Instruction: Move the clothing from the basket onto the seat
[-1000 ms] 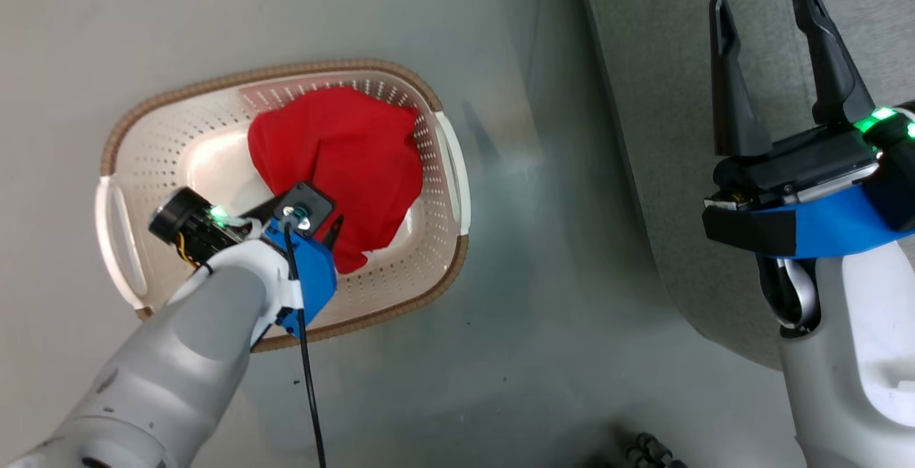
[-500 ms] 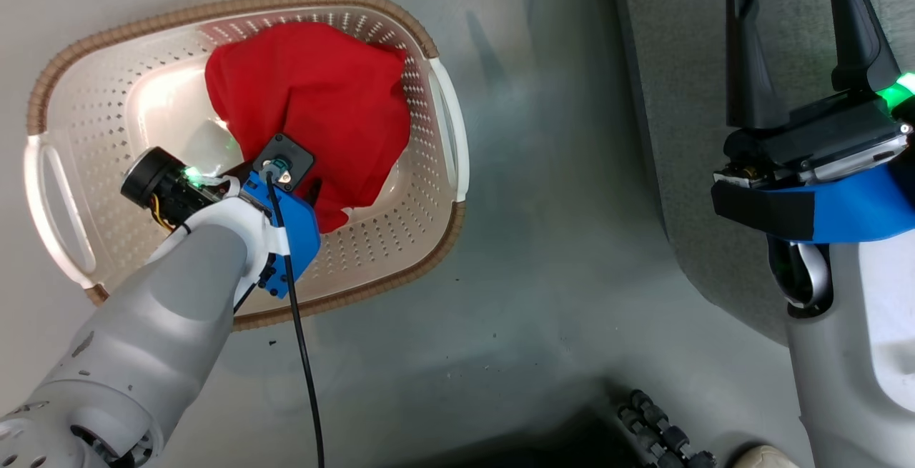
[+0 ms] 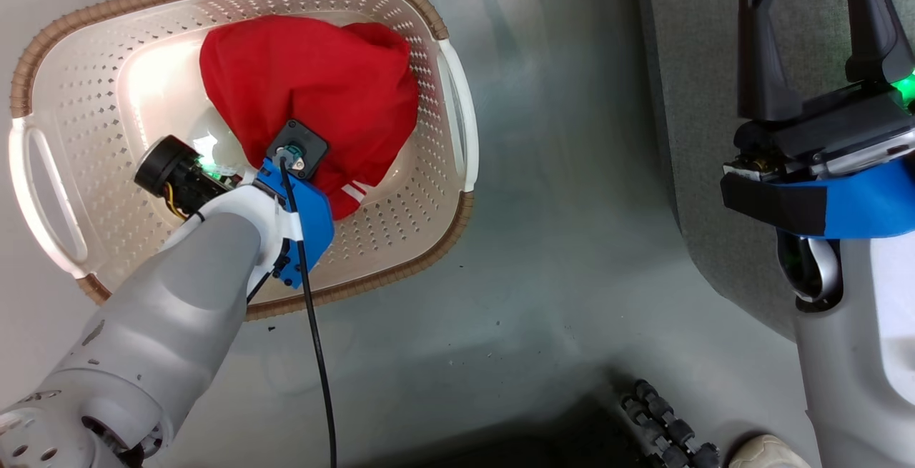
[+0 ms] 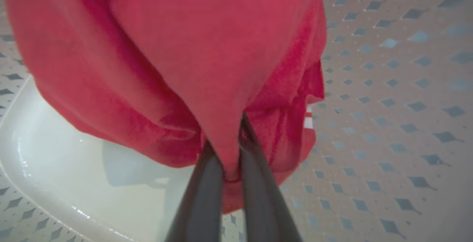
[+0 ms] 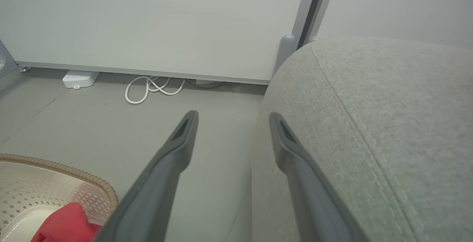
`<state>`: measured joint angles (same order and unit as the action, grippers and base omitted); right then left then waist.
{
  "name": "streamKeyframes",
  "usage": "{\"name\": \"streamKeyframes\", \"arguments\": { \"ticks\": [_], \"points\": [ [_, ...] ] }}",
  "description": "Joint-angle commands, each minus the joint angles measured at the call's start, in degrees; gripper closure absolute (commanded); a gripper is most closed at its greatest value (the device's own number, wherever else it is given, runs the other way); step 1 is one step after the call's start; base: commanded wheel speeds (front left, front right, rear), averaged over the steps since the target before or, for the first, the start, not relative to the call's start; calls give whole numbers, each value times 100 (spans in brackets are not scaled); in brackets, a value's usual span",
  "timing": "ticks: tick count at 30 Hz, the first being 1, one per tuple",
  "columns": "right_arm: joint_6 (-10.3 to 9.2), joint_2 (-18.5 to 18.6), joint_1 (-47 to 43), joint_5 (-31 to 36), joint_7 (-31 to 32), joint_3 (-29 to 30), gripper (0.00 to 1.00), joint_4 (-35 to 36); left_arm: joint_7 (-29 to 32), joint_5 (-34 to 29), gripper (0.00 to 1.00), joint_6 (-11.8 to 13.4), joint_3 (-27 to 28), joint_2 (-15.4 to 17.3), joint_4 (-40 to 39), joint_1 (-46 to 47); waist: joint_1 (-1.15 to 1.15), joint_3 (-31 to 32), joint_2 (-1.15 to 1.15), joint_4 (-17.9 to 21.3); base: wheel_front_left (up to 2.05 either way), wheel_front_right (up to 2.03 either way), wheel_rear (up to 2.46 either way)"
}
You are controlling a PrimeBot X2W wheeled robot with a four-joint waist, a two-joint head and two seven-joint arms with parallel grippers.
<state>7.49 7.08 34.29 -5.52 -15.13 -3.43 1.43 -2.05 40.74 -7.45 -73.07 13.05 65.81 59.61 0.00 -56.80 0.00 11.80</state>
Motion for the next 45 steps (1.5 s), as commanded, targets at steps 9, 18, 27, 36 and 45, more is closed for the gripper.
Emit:
{"name": "streamKeyframes", "arguments": {
  "ticks": [9,18,27,36,45],
  "points": [
    [1,10,40,8,-2,47,0,-43,-187,245,100,-4,-35,-25,-162,3,0,170,0,-93,0,0,0],
    [1,70,-87,16,-2,108,0,-110,-641,410,100,-4,-43,-197,-536,-121,0,552,0,-283,0,0,0],
    [1,175,-300,24,-2,185,0,-226,-1133,522,100,-4,-44,-388,-977,-418,0,1141,0,-573,0,0,0],
    [1,246,-660,22,-2,303,0,-375,-1321,766,100,-4,255,-379,-1579,-553,0,1909,0,-896,0,0,0],
    [1,177,-1033,-6,-2,313,0,-561,-1320,70,100,1,1406,-225,-2358,-1098,0,2690,0,-1084,0,0,0]
  ]
}}
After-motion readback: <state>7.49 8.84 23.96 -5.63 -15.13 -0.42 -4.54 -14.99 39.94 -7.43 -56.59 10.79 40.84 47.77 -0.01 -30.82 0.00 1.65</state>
